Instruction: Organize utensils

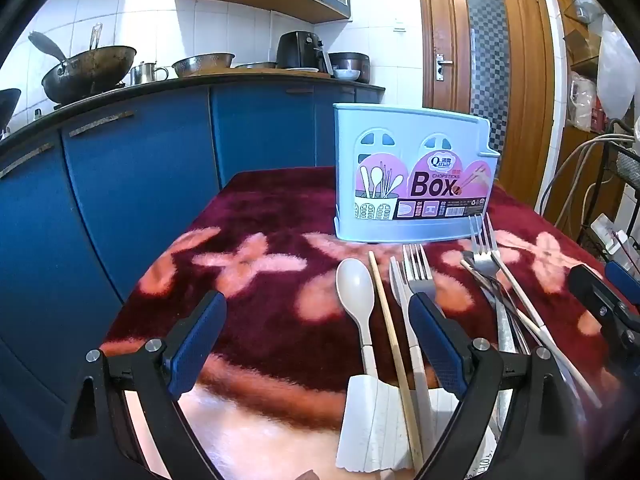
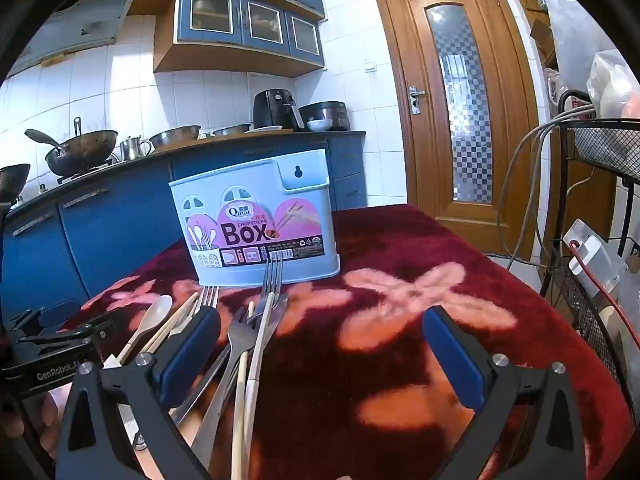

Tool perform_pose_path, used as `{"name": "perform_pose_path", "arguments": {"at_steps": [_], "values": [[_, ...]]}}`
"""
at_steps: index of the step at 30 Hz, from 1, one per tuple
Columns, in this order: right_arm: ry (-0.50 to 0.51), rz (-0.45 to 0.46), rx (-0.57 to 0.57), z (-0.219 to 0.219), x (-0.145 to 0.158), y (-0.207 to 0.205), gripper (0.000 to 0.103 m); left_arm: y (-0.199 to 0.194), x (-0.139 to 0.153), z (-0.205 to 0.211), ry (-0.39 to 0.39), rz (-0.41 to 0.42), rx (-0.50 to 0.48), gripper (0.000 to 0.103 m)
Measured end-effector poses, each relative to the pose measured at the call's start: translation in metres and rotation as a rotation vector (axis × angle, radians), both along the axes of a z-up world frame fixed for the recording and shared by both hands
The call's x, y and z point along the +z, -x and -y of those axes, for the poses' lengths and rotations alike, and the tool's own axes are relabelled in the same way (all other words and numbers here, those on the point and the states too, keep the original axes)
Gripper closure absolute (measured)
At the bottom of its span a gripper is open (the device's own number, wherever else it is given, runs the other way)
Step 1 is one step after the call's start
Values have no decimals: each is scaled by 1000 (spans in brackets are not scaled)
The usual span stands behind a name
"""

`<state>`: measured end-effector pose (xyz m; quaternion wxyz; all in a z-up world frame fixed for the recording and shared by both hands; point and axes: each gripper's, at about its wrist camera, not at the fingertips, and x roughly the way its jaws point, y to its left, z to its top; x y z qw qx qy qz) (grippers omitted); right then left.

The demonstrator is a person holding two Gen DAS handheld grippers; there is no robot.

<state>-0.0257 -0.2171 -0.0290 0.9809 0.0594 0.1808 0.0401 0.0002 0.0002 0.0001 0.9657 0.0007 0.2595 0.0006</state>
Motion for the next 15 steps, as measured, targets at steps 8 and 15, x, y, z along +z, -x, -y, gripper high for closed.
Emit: {"name": "perform_pose_path", "arguments": {"at_steps": [8,15], "values": [[1,3,0,0,0,0,0,1,0,1,-9,9,0,9],[2,3,0,0,0,0,0,1,0,1,-8,9,1,9]]}}
